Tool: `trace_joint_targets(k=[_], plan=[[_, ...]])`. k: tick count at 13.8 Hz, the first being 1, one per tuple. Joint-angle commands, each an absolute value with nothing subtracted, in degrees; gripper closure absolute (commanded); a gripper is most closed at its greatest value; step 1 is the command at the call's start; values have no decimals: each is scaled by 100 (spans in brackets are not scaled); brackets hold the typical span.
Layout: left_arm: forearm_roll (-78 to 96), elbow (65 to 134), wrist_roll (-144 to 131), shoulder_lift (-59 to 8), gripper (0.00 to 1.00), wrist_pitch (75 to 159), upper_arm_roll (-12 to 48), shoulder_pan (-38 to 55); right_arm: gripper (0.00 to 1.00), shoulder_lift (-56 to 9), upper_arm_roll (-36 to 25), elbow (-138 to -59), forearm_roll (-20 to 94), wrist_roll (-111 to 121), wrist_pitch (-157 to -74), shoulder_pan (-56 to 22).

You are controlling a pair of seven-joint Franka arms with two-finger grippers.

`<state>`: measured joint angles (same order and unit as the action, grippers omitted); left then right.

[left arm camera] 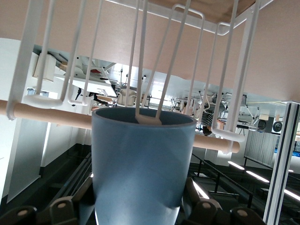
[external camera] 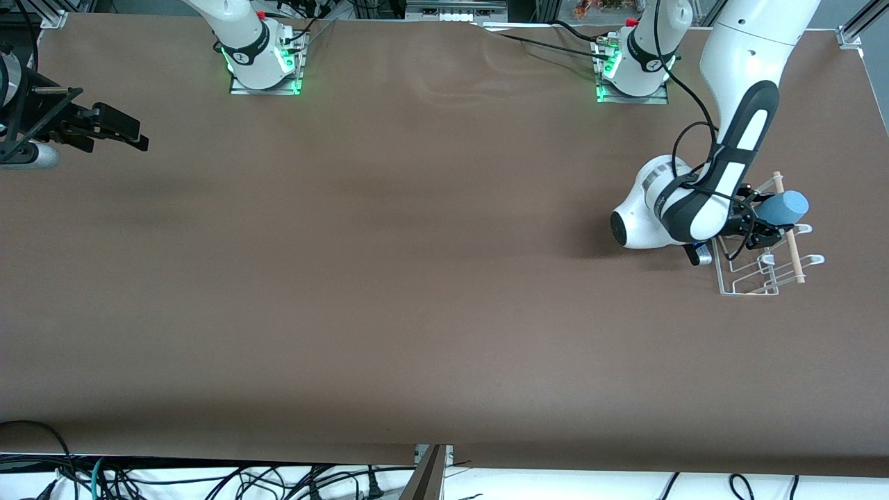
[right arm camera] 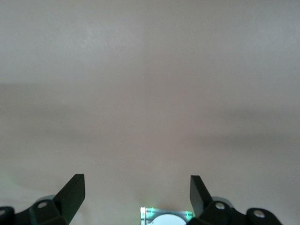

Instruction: Transfer cup to left arm and place on rack

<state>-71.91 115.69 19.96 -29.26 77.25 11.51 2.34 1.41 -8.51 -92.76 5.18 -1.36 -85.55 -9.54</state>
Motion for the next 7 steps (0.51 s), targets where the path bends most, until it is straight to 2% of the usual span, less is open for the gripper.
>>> trace_joint_targets(k=[1, 5, 7], plan=[[-7383, 11637, 1837, -2883, 0, 7734, 1178, 228, 1, -17, -835, -9140, 466, -105, -8762, -976], [-7287, 11549, 1811, -2839, 0, 7752, 1178, 185, 1, -123, -835, -9167, 448, -202, -8859, -949], [-6867, 11278, 1793, -2743, 0, 7761, 1178, 27, 1, -193, -844, -9167, 431, -193, -8920, -941]])
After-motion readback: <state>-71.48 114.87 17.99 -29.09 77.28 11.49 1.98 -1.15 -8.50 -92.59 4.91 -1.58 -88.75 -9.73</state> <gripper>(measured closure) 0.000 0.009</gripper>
